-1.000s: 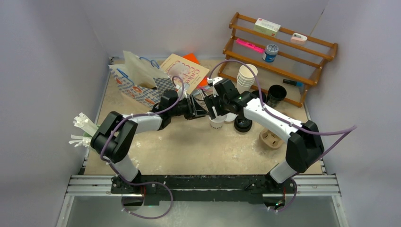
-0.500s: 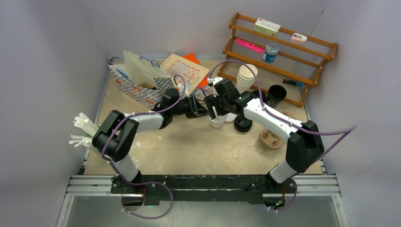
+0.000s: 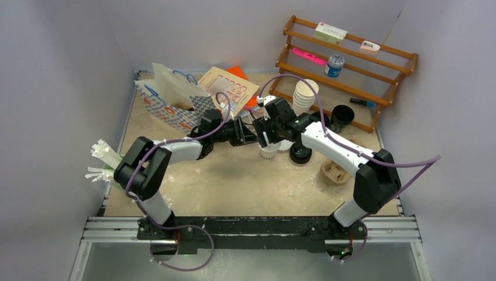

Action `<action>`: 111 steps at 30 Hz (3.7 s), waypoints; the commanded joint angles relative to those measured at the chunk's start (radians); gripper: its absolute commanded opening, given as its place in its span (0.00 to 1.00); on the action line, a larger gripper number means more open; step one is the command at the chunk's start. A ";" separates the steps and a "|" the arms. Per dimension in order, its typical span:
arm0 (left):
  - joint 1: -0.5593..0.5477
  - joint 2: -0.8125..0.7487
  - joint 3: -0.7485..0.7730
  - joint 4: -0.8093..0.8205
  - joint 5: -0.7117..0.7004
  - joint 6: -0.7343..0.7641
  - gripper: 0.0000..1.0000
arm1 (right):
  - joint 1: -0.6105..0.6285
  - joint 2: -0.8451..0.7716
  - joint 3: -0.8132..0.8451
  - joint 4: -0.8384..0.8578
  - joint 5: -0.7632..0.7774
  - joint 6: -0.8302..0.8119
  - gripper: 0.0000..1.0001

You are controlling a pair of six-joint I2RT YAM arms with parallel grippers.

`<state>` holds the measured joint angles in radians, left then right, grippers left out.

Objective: Pack the takeout coffee

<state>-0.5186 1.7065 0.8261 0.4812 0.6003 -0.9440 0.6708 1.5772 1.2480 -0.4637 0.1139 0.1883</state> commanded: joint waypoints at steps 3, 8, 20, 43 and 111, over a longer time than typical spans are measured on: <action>-0.027 0.001 -0.053 -0.110 -0.032 0.083 0.26 | 0.000 0.045 -0.036 -0.102 0.022 0.030 0.76; -0.027 -0.005 -0.079 -0.073 -0.034 0.068 0.26 | 0.000 0.052 -0.036 -0.108 0.040 0.035 0.76; -0.035 0.016 -0.073 -0.075 -0.042 0.068 0.27 | 0.000 0.052 -0.038 -0.106 0.037 0.037 0.76; -0.038 -0.130 0.174 -0.450 -0.191 0.281 0.42 | -0.001 0.080 0.167 -0.289 0.140 0.302 0.79; -0.054 0.009 0.038 -0.179 -0.035 0.103 0.21 | -0.027 0.028 0.032 -0.174 0.049 0.178 0.81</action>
<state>-0.5652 1.6791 0.8528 0.3504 0.5747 -0.8959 0.6533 1.5772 1.2911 -0.6178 0.1432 0.3740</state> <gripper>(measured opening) 0.213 0.815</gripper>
